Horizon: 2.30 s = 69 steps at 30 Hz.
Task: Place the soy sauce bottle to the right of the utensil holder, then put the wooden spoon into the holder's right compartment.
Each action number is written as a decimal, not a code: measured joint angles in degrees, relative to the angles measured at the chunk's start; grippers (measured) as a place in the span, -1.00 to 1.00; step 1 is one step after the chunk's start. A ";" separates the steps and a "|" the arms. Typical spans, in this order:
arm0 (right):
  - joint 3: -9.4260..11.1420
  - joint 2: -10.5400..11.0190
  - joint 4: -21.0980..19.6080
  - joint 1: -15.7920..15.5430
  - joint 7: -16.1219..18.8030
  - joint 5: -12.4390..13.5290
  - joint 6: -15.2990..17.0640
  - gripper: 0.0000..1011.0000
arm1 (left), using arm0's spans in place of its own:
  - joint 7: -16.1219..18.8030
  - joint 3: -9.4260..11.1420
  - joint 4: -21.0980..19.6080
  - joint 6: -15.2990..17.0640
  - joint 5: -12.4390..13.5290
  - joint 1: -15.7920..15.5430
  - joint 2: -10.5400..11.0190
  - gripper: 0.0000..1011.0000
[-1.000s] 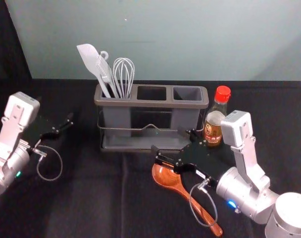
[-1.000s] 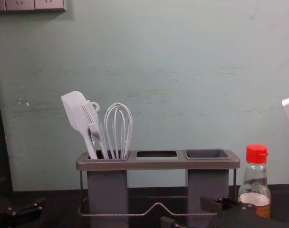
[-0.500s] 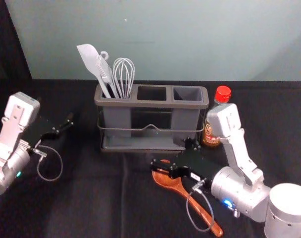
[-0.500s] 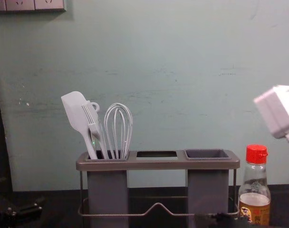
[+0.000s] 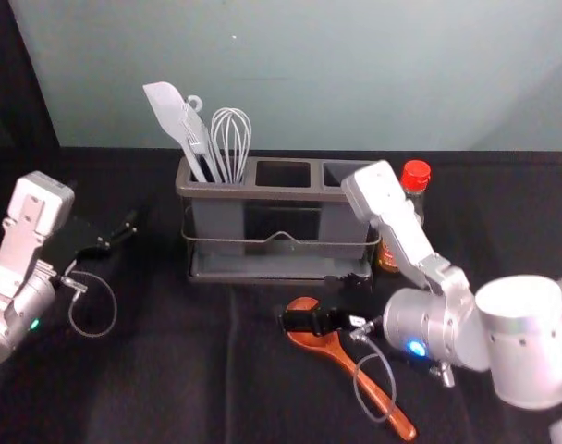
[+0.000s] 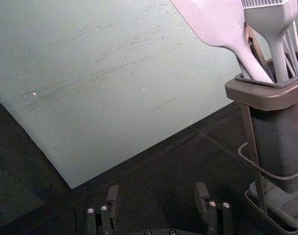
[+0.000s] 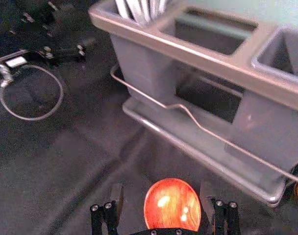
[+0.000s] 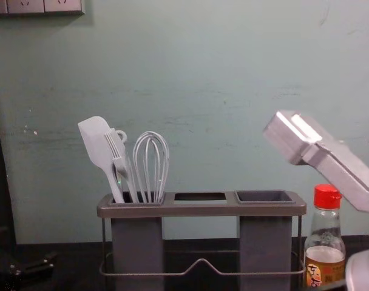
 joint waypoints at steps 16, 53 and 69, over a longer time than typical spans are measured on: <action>-4.36 -2.53 7.70 10.12 2.95 -2.00 17.38 0.98 | 0.00 0.00 0.00 0.00 0.00 0.00 0.00 0.98; -5.21 -4.18 8.28 11.20 3.73 -8.28 20.77 0.98 | 0.00 0.00 0.00 0.00 0.00 0.00 0.00 0.98; -8.06 -5.18 10.15 12.26 3.52 -12.32 19.83 0.97 | 0.00 0.00 0.00 0.00 0.00 0.00 0.00 0.98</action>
